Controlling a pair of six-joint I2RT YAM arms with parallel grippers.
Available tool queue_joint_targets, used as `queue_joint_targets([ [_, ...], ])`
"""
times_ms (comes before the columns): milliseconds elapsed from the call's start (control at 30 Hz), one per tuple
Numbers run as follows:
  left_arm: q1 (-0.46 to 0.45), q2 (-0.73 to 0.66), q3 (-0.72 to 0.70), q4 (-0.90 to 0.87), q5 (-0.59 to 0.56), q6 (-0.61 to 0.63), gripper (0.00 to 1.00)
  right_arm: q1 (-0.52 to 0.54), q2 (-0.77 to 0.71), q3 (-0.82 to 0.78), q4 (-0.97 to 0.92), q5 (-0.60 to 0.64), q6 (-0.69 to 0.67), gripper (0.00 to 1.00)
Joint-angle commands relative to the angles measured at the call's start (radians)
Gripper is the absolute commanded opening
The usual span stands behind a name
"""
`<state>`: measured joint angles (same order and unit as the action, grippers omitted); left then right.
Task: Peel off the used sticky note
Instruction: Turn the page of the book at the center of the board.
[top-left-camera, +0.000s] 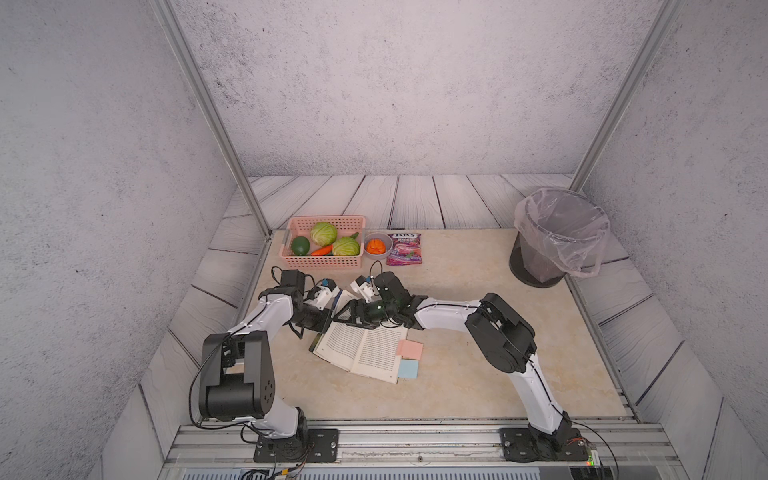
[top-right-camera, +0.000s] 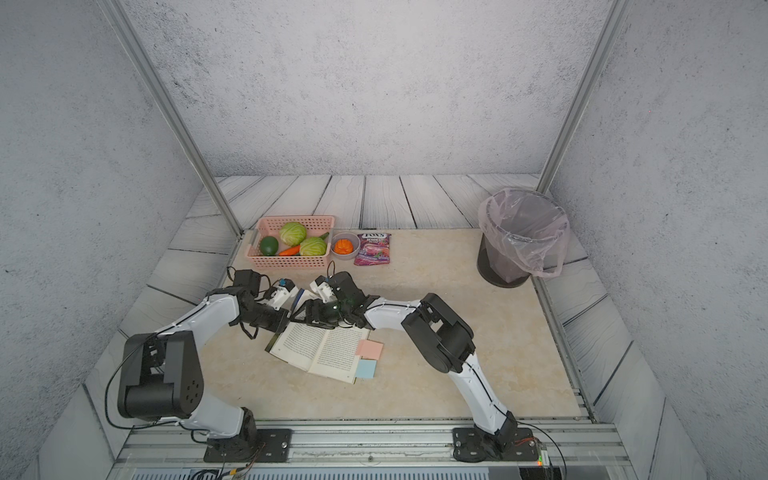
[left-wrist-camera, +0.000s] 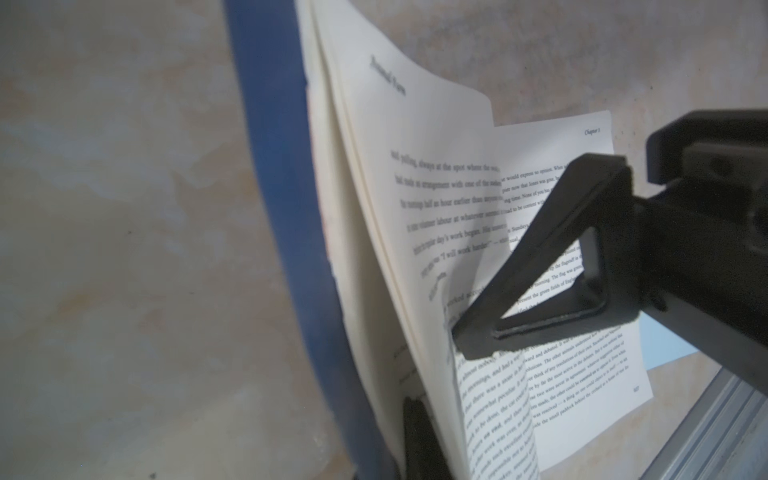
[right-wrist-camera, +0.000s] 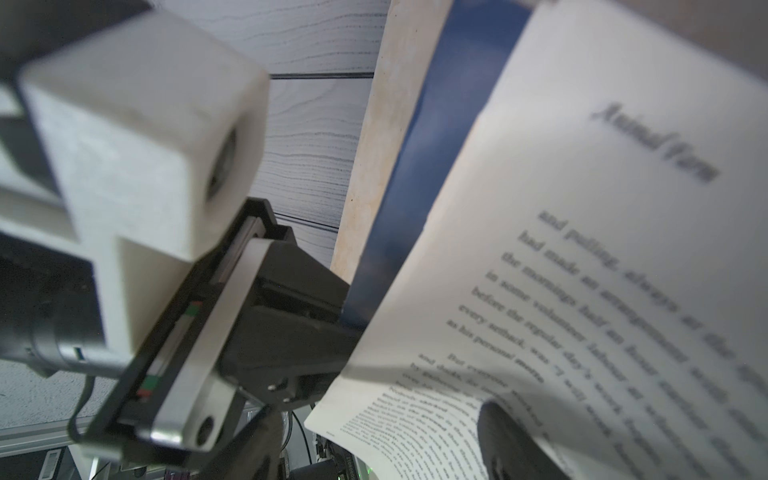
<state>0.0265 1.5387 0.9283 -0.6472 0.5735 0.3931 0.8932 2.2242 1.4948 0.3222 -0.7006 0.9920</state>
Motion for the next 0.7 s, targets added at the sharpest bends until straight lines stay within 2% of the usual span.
queue_joint_targets([
  [0, -0.001, -0.003, 0.014, -0.120, 0.060, 0.080, 0.19, -0.004, 0.048, -0.032, 0.021, 0.022, 0.008, 0.79],
  [100, 0.001, -0.002, 0.025, -0.163, 0.089, 0.126, 0.35, -0.008, 0.051, -0.037, 0.026, 0.023, 0.009, 0.79],
  [200, 0.007, -0.001, 0.037, -0.209, 0.125, 0.185, 0.43, -0.010, 0.054, -0.041, 0.032, 0.022, 0.011, 0.79],
  [333, 0.014, 0.008, 0.053, -0.275, 0.168, 0.261, 0.58, -0.011, 0.058, -0.044, 0.036, 0.020, 0.013, 0.79],
  [467, 0.023, 0.019, 0.062, -0.304, 0.167, 0.296, 0.64, -0.012, 0.064, -0.047, 0.039, 0.019, 0.017, 0.78],
  [667, 0.041, 0.012, 0.067, -0.340, 0.148, 0.346, 0.68, -0.016, 0.067, -0.054, 0.049, 0.017, 0.025, 0.78],
])
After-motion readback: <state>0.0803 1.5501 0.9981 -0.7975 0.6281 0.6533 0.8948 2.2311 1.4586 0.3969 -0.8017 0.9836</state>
